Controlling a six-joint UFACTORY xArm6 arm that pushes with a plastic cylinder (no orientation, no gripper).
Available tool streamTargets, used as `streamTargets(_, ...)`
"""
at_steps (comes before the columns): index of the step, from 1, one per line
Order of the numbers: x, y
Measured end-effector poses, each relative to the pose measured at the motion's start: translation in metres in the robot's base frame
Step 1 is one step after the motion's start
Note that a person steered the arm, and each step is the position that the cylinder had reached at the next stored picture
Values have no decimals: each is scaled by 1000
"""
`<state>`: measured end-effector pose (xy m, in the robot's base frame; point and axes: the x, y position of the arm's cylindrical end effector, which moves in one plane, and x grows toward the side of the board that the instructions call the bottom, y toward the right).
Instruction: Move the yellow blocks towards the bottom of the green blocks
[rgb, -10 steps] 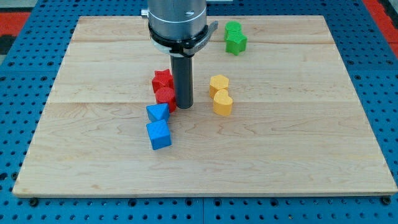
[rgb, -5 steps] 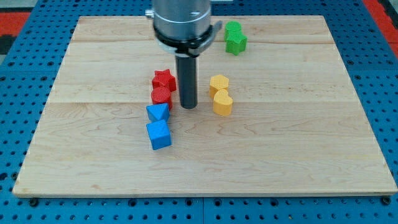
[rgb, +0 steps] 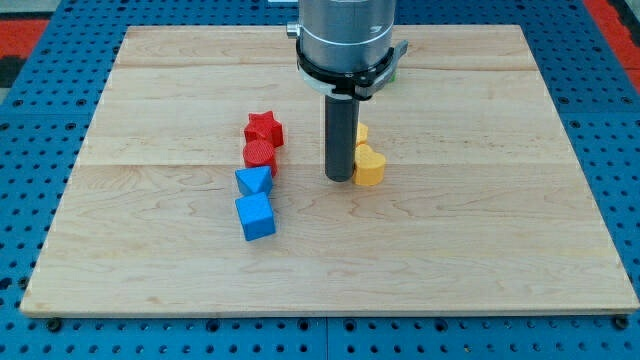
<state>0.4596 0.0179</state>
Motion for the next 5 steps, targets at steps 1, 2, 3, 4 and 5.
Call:
streamTargets(1,-23,0)
streamTargets(2,-44,0)
streamTargets(3,-56,5)
streamTargets(4,-71,13)
streamTargets(5,-89,16)
